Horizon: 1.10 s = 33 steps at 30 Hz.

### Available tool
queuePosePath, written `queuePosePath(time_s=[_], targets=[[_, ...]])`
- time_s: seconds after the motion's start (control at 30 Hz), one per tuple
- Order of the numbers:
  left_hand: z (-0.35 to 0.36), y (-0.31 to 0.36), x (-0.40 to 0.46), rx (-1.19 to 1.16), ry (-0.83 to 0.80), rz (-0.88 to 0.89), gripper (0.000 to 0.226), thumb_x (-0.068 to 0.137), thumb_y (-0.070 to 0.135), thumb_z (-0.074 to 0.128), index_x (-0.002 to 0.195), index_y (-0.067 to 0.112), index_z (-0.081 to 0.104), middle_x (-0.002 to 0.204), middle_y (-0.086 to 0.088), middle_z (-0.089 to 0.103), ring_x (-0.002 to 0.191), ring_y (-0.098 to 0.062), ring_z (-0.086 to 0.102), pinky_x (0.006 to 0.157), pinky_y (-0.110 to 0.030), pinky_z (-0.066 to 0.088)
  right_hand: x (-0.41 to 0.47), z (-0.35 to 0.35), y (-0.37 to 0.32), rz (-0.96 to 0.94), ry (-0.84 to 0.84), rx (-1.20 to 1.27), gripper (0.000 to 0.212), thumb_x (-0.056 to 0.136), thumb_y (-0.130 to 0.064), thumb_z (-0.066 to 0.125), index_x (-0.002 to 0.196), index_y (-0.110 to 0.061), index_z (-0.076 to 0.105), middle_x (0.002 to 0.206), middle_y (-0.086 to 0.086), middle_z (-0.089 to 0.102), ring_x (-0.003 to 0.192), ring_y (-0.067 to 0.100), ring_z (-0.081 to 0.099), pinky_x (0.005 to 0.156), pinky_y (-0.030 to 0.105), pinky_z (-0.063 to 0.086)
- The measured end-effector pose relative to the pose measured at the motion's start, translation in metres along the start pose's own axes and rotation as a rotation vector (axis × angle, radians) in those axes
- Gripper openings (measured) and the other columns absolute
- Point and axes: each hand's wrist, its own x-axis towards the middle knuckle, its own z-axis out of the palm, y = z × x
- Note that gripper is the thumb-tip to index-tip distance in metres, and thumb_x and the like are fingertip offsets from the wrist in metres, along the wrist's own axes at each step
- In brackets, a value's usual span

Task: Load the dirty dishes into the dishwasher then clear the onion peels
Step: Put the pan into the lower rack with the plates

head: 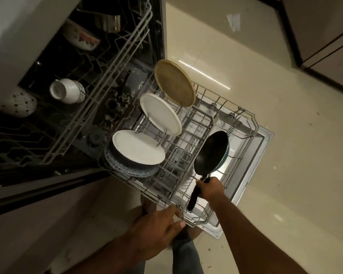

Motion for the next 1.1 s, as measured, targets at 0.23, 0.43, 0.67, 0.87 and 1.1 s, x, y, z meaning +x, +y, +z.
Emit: queuePosePath(time_s=[0.23, 0.43, 0.67, 0.87, 1.1], targets=[[0.008, -0.012, 0.006, -0.023, 0.0, -0.014, 0.036, 0.102, 0.063, 0.037, 0.122, 0.038, 0.052, 0.08, 0.028, 0.054, 0.082, 0.009, 0.055, 0.085, -0.027, 0.049, -0.011, 0.015, -0.004, -0.035, 0.034, -0.036, 0.017, 0.093, -0.024, 0.077, 0.096, -0.011, 0.066, 0.081, 0.004, 0.072, 0.072, 0.02, 0.073, 0.067, 0.034, 0.062], [0.014, -0.01, 0.006, -0.013, -0.023, -0.014, 0.039, 0.1, 0.065, 0.037, 0.122, 0.037, 0.052, 0.082, 0.024, 0.055, 0.084, 0.003, 0.059, 0.081, -0.028, 0.051, -0.024, 0.007, 0.006, 0.011, -0.051, 0.308, 0.034, 0.093, -0.014, 0.076, 0.119, -0.013, 0.054, 0.096, 0.015, 0.073, 0.081, 0.03, 0.075, 0.082, 0.051, 0.064], [0.03, -0.003, 0.01, 0.048, -0.05, -0.019, 0.042, 0.095, 0.078, 0.031, 0.121, 0.049, 0.046, 0.099, 0.021, 0.067, 0.092, 0.001, 0.066, 0.086, -0.039, 0.057, -0.096, -0.045, 0.016, -0.46, 0.268, 0.309, 0.014, 0.101, -0.015, 0.063, 0.112, -0.02, 0.072, 0.097, -0.007, 0.073, 0.085, 0.01, 0.072, 0.074, 0.027, 0.061], [0.028, 0.016, 0.014, 0.007, -0.1, 0.022, 0.03, 0.102, 0.063, 0.041, 0.123, 0.043, 0.048, 0.09, 0.025, 0.062, 0.084, 0.003, 0.058, 0.079, -0.026, 0.047, -0.085, -0.083, 0.023, -0.175, 0.408, 0.384, 0.054, 0.102, -0.041, 0.061, 0.149, -0.018, 0.048, 0.149, 0.007, 0.05, 0.131, 0.027, 0.055, 0.105, 0.039, 0.046], [0.017, 0.007, 0.015, -0.046, -0.066, 0.025, 0.028, 0.103, 0.056, 0.047, 0.124, 0.038, 0.048, 0.101, 0.017, 0.067, 0.086, 0.003, 0.056, 0.08, -0.024, 0.043, -0.064, -0.048, -0.011, -0.005, 0.041, 0.662, 0.032, 0.108, -0.018, 0.052, 0.139, -0.011, 0.045, 0.136, 0.01, 0.053, 0.101, 0.02, 0.072, 0.103, 0.041, 0.055]])
